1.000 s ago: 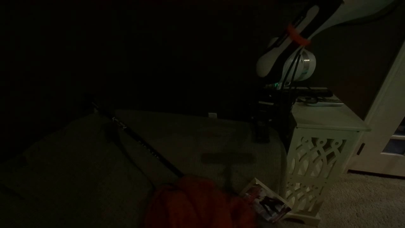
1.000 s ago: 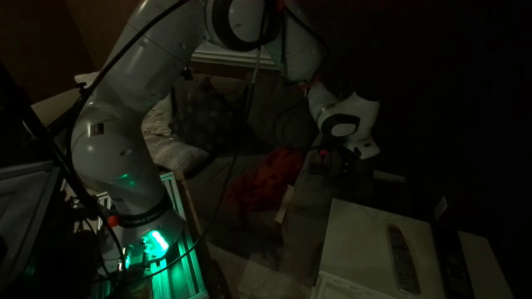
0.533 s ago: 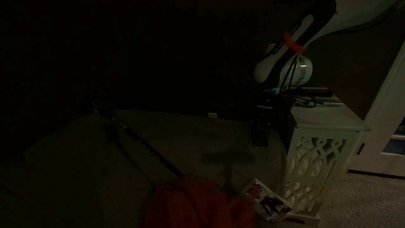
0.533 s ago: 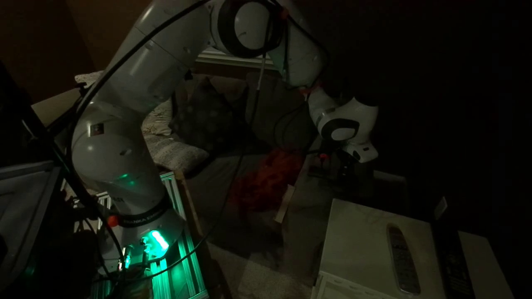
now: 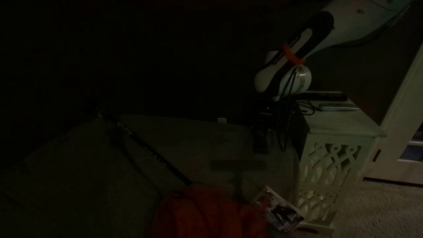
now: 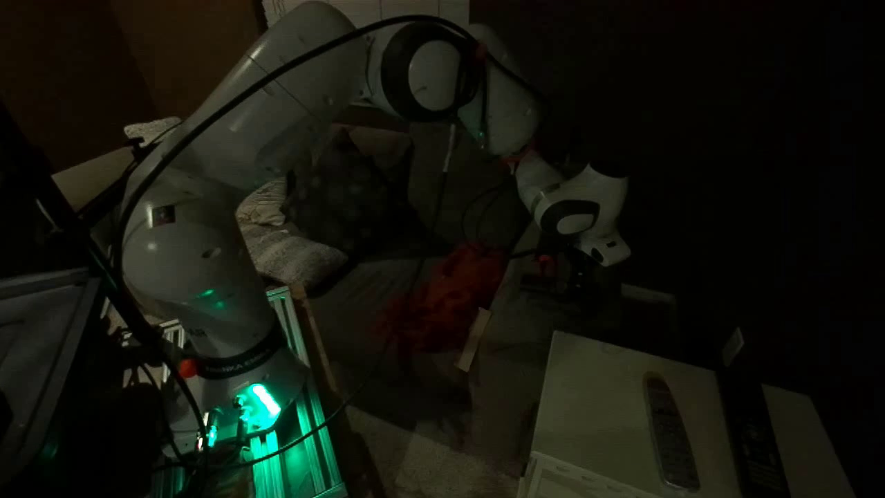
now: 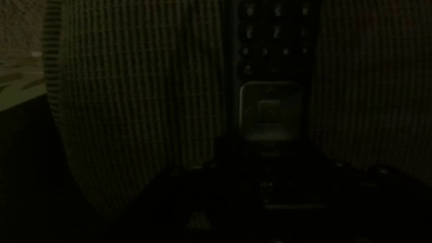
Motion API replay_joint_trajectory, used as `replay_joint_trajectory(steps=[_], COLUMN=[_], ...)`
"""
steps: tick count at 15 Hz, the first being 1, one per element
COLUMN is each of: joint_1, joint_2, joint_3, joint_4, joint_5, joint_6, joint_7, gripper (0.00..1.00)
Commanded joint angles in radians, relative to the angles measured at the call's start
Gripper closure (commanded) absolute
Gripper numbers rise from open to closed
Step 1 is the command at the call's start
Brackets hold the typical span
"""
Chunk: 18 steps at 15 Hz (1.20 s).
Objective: Put the left remote on the armrest of the chair
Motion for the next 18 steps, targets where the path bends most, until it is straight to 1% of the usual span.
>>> replay_joint_trajectory(steps=[1,5,8,9,10,11,14,16,18], joint_1=[0.015,0.024,0.009,-0.001,-0.001,-0.003,0.001,0.015,0.031], joint_2=[0.043,0.07,0.087,0.093,0.098,0.098,0.081,0.048,-0.018], joint_3=[-0.02,-0.049,-0.043,-0.031,-0.03,-0.028,-0.033,-0.043,-0.05], joint_4=[0.103,0.147,0.175,0.186,0.193,0.195,0.191,0.161,0.091], joint_5=[-0.035,-0.077,-0.097,-0.092,-0.093,-0.091,-0.092,-0.097,-0.107], joint_6=[-0.029,-0.115,-0.17,-0.177,-0.18,-0.18,-0.184,-0.166,-0.138], joint_7=[0.064,0.122,0.131,0.12,0.118,0.117,0.123,0.136,0.129], gripper=[0.71,0.71,0.71,0.66,0.21,0.2,0.02,0.0,0.0])
